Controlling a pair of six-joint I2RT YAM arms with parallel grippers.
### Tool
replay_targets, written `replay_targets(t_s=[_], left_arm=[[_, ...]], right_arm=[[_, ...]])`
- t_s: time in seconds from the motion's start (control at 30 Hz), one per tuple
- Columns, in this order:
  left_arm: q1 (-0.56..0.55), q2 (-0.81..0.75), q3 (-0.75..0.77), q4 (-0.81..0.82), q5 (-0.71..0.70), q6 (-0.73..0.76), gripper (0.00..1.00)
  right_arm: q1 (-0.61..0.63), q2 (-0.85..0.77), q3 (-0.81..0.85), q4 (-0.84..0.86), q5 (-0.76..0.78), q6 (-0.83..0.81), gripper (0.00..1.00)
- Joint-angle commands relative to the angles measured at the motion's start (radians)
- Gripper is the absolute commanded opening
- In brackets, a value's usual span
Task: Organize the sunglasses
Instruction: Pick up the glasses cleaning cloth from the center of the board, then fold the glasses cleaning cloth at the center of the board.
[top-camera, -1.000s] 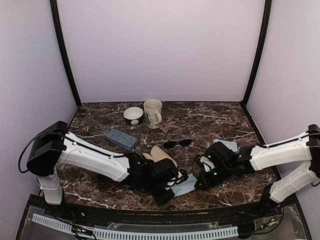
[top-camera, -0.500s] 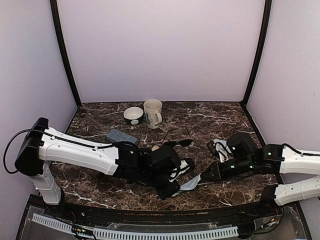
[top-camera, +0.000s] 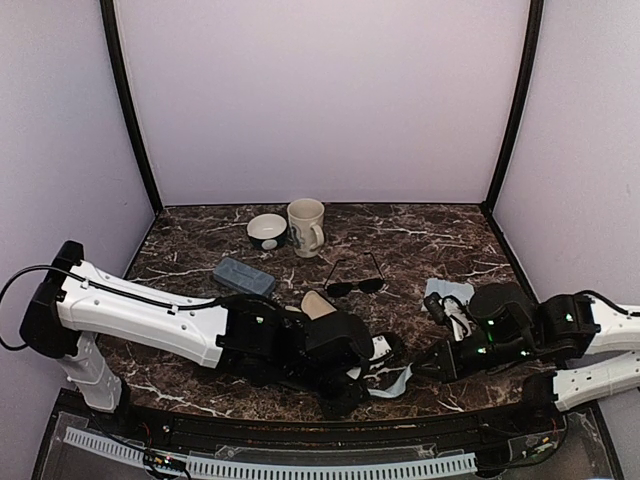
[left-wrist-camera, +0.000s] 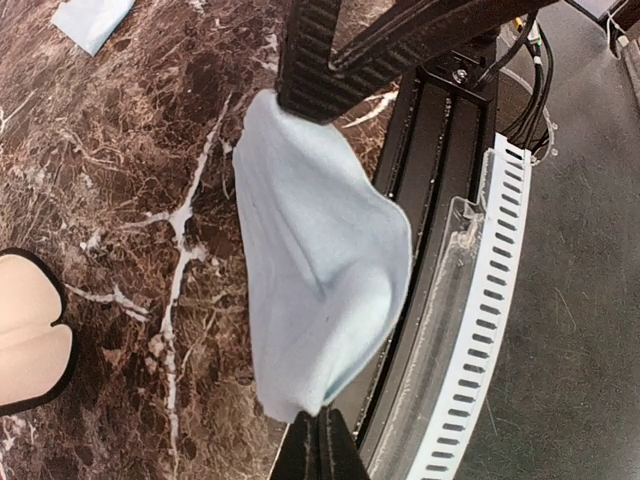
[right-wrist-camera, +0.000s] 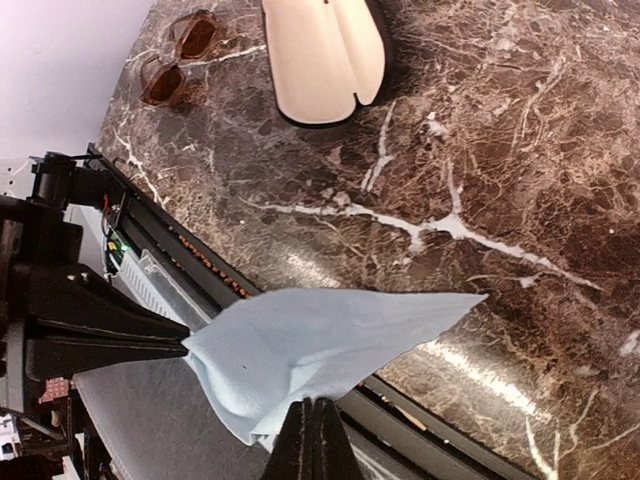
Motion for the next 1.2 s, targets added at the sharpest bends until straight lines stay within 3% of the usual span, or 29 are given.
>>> replay_targets(t_s=[0.0,0.2,0.47,1.17], left_arm=[[-0.034,-0.042,0.038,-0.037,-0.045,-0.024,0.0],[-0.045,-0.048,0.002,-0.027,-0.069,-0.065,0.0],[0.006,-0.018,-0.04,-0.025,-0.067,-0.138,0.0],[0.173,0.099,-0.048,0.098,0.033,-0.076,0.0]], right_arm=[[0.114,-0.028,0.065,-0.06,0.15,0.106,0.0],[0.22,0.003,0.071,-0.112,0.242,0.214,0.0],[0.215,-0.032,0.026,-0.146,0.355,0.304,0.0],[-0.18,0.168,-0.015,0.051,0.2,0.016,0.0]])
